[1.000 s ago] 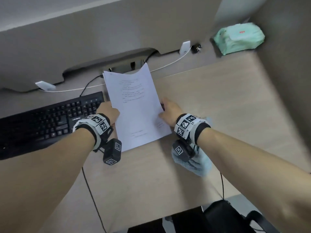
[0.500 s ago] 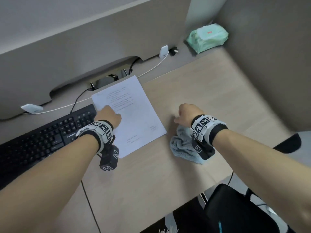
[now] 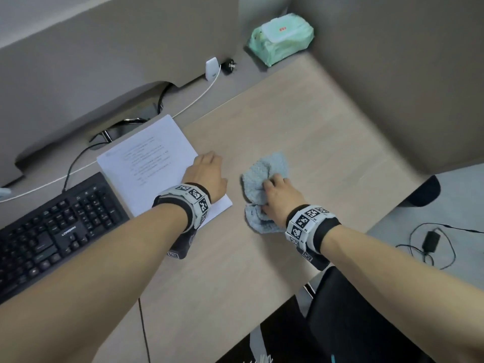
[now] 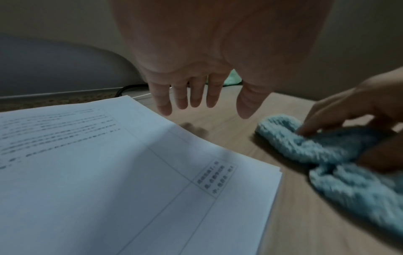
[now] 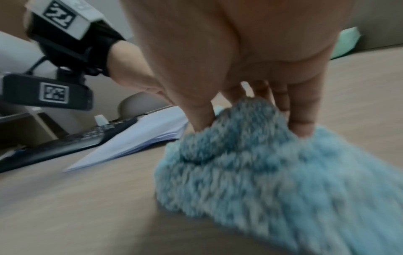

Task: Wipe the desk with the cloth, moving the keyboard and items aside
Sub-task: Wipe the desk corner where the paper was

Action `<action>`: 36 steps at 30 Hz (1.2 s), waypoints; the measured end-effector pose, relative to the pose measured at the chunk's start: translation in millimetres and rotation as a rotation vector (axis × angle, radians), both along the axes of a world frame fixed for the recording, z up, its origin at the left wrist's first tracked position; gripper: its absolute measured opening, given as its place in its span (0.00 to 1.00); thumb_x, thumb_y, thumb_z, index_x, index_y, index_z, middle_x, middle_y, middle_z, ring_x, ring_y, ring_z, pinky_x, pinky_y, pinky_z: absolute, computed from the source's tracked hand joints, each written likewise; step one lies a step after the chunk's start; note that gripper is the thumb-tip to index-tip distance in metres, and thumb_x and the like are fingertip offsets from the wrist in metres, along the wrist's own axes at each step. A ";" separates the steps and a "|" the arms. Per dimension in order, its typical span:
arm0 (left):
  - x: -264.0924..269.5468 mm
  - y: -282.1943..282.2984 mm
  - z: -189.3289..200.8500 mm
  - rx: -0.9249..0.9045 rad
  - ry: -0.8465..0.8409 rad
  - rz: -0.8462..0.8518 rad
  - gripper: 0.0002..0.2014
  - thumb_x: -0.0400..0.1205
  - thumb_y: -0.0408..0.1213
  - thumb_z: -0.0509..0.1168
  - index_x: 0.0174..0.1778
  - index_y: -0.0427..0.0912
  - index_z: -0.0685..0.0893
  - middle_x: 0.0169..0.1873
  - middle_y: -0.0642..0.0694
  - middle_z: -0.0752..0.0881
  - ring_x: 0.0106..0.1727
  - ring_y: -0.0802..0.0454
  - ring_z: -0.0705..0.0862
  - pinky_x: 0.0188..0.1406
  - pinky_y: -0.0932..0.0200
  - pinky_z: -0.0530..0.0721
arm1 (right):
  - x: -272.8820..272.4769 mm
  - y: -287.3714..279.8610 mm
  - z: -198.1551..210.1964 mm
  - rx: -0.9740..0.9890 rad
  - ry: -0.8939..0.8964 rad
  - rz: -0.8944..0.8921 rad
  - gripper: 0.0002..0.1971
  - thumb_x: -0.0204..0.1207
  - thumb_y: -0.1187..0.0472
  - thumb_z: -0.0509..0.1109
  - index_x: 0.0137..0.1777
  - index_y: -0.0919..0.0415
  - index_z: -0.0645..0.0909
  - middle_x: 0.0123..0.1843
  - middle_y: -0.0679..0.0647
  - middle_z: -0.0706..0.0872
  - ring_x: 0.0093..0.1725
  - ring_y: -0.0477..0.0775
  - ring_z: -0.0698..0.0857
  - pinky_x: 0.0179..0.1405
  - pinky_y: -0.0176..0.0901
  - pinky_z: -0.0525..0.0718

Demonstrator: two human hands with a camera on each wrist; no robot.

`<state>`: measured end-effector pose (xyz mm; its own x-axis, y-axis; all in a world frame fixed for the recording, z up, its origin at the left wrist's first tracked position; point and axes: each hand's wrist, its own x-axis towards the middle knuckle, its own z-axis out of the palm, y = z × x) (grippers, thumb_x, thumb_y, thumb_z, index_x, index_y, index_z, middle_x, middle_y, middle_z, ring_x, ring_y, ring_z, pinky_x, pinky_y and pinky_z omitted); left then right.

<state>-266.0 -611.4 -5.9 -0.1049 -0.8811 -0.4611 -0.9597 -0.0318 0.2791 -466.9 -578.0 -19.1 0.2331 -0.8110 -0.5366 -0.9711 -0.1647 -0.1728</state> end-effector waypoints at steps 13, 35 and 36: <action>-13.3 -43.0 -19.2 0.037 -0.068 0.087 0.30 0.83 0.43 0.63 0.80 0.39 0.64 0.85 0.40 0.57 0.84 0.42 0.56 0.79 0.46 0.63 | -26.0 -71.4 -37.0 -0.132 -0.099 0.394 0.33 0.79 0.46 0.59 0.82 0.57 0.61 0.86 0.59 0.58 0.84 0.68 0.56 0.80 0.66 0.60; -22.5 -75.0 -9.6 0.166 -0.153 0.119 0.28 0.80 0.38 0.57 0.80 0.50 0.67 0.85 0.51 0.57 0.82 0.46 0.64 0.75 0.48 0.71 | -92.5 -130.8 -32.9 -0.075 -0.087 0.420 0.38 0.72 0.42 0.52 0.84 0.51 0.58 0.88 0.60 0.50 0.85 0.69 0.50 0.82 0.66 0.52; -22.2 -73.7 -10.3 0.161 -0.145 0.127 0.28 0.80 0.37 0.57 0.79 0.50 0.68 0.85 0.52 0.57 0.82 0.46 0.65 0.75 0.48 0.71 | -107.4 -144.4 -34.1 -0.078 -0.026 0.376 0.38 0.74 0.40 0.47 0.85 0.51 0.53 0.88 0.59 0.48 0.86 0.67 0.48 0.84 0.65 0.52</action>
<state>-288.3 -685.1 -16.2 0.0797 -0.7970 -0.5987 -0.9748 -0.1878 0.1203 -574.3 -722.3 -53.2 0.5349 -0.7043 -0.4667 -0.8358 -0.5221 -0.1701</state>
